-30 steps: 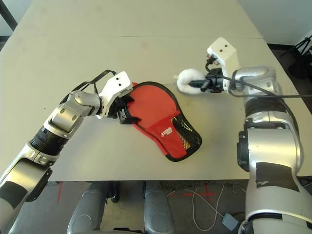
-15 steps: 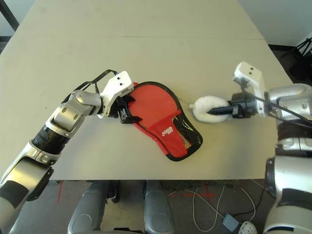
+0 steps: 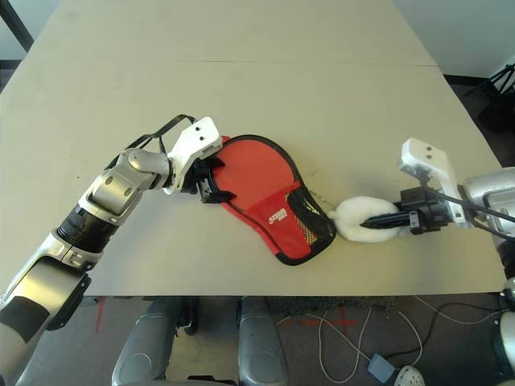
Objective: Store the ping-pong paddle in its case and zip it.
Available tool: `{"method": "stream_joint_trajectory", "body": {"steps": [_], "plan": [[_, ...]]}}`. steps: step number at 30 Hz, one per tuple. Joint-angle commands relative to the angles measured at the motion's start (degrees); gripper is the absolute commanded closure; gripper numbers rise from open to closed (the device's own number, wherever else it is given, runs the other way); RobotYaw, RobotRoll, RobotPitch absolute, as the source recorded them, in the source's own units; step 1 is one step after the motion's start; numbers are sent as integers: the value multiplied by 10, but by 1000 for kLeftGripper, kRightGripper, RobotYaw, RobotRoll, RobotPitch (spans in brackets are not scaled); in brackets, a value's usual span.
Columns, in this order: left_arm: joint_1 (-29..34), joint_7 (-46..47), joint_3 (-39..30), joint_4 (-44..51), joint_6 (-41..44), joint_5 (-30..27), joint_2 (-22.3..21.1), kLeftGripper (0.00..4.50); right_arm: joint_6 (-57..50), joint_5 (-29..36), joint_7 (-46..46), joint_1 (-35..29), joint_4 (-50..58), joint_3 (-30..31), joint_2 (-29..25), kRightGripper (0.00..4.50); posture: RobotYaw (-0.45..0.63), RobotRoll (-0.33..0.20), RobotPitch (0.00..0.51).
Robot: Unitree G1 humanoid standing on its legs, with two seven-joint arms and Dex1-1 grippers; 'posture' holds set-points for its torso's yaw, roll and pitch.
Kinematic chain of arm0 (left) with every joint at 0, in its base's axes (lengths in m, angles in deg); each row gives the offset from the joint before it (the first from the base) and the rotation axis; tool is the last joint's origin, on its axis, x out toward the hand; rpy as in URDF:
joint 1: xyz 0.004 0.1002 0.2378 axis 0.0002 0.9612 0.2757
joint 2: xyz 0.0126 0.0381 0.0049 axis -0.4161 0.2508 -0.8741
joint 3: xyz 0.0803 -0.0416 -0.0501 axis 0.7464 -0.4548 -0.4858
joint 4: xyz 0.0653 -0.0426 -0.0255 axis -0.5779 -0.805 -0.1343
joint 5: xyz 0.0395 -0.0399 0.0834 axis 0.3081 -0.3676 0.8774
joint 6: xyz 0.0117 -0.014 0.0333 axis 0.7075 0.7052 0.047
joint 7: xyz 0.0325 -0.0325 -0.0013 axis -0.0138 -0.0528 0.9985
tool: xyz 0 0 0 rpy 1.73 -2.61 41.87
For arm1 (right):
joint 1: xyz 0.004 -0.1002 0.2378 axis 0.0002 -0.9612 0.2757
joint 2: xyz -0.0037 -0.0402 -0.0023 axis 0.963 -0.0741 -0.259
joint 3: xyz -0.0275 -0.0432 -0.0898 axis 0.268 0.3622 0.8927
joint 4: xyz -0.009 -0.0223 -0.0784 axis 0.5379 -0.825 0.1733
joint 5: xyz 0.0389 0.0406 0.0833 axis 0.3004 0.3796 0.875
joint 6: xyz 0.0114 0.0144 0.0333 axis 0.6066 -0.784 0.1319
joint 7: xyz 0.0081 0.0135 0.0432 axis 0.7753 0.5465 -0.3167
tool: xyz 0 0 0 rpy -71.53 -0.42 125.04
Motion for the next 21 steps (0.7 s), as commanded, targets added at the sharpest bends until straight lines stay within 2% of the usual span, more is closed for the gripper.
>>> {"method": "stream_joint_trajectory", "body": {"steps": [1, 10, 21], "plan": [[10, 3, 18, -30, 7, 16, 1, 0, 7, 23, -7, -21, 14, 39, -27, 4143, -36, 0, 298], [7, 5, 17, -38, 2, 17, 3, 0, 10, 53, -7, -40, 34, 67, -45, 4143, -40, 0, 298], [5, 7, 15, -40, 2, 17, 4, 0, 27, 86, -7, -68, 64, 100, -91, 4143, -43, 0, 302]]}}
